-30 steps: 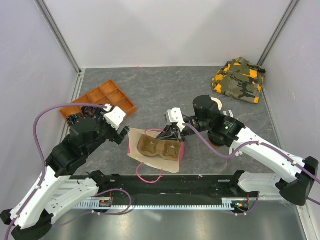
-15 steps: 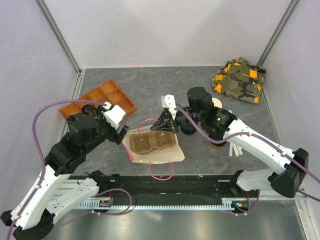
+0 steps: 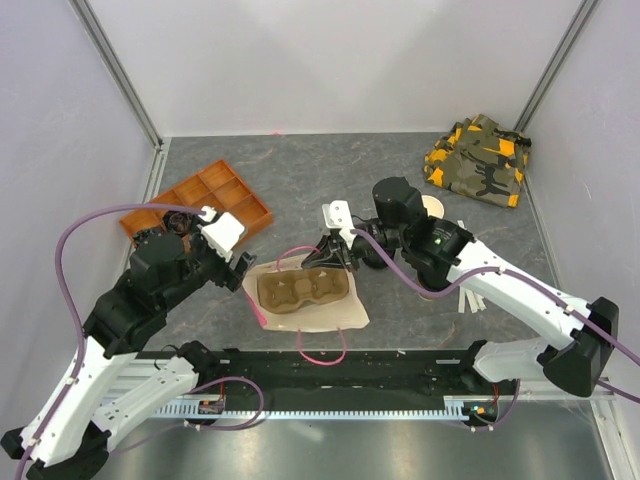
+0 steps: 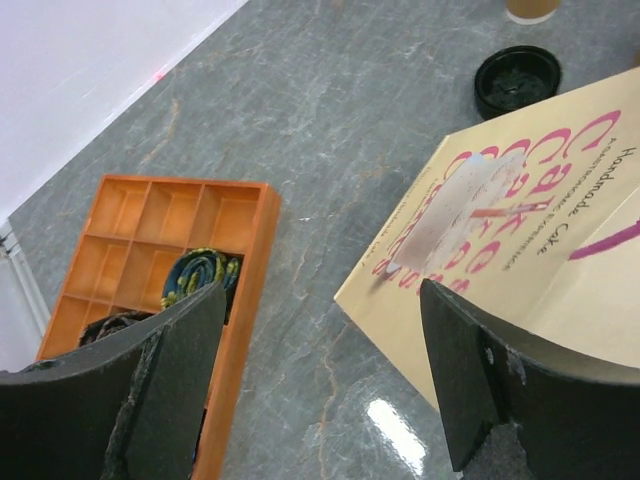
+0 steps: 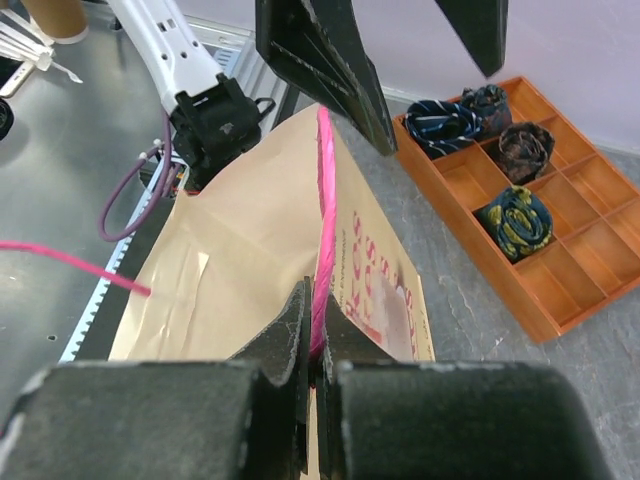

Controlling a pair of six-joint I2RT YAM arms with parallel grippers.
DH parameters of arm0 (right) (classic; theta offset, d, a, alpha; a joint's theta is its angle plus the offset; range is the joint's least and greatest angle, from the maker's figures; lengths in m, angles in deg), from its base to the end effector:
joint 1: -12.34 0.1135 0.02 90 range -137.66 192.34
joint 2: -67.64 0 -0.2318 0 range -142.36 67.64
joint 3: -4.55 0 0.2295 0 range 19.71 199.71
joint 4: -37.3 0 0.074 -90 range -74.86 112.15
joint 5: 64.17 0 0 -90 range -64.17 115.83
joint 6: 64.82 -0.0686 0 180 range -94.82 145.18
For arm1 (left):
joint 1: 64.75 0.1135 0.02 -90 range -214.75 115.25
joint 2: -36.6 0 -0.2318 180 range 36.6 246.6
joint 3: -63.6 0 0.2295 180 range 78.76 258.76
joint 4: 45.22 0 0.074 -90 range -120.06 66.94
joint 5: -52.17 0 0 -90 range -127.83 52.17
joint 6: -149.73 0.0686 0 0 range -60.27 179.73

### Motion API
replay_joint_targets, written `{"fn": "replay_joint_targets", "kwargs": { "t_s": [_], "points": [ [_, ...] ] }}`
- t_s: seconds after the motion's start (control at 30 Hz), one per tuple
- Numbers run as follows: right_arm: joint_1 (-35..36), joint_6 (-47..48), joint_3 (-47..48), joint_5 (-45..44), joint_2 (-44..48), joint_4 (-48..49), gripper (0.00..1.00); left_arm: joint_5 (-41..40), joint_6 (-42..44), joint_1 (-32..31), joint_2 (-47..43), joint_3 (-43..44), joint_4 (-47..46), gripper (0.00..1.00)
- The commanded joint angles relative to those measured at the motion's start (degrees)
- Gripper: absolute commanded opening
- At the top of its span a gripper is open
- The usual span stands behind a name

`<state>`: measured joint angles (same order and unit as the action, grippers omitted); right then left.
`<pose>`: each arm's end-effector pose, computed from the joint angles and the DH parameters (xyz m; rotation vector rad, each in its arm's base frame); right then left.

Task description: Pack the takeout coffee

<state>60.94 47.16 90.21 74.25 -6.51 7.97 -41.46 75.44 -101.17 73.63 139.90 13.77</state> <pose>0.1568 0.2555 0.3457 -1.5427 1.1442 1.1049 0.1206 -0.0836 0.3503 0.8043 1.7417 -0.1829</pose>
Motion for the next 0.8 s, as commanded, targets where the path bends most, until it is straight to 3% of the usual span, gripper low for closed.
{"fn": "replay_joint_targets", "kwargs": {
  "t_s": [0.0, 0.1, 0.2, 0.3, 0.43, 0.6, 0.77],
  "points": [
    [0.71, -0.78, 0.77, 1.15, 0.51, 2.29, 0.00, 5.39, 0.03, 0.30, -0.39, 2.21, 0.03, 0.80],
    [0.36, -5.52, 3.76, 0.36, -2.65, 2.66, 0.00, 9.87, 0.99, 0.30, 2.06, 8.25, 0.20, 0.71],
    [-0.69, -11.58, 7.36, 1.32, -6.26, 2.57, 0.00, 24.58, 5.98, 0.30, 5.57, 16.16, 4.76, 0.56],
    [-2.01, -16.85, 10.62, 2.11, -9.51, 2.66, 0.00, 33.66, 10.81, 0.21, 8.48, 21.80, 13.62, 0.44],
    [-4.56, -24.78, 14.48, 3.60, -13.73, 3.27, 0.00, 37.30, 15.32, 0.21, 14.53, 23.14, 20.84, 0.31],
    [-6.41, -29.35, 16.07, 5.89, -16.55, 5.73, 0.00, 34.33, 16.02, -0.22, 23.51, 24.98, 21.47, 0.15],
    [-6.85, -32.35, 17.21, 8.88, -18.75, 6.70, 0.00, 32.38, 20.23, -2.94, 29.05, 23.95, 19.45, 0.11]
  ]
}}
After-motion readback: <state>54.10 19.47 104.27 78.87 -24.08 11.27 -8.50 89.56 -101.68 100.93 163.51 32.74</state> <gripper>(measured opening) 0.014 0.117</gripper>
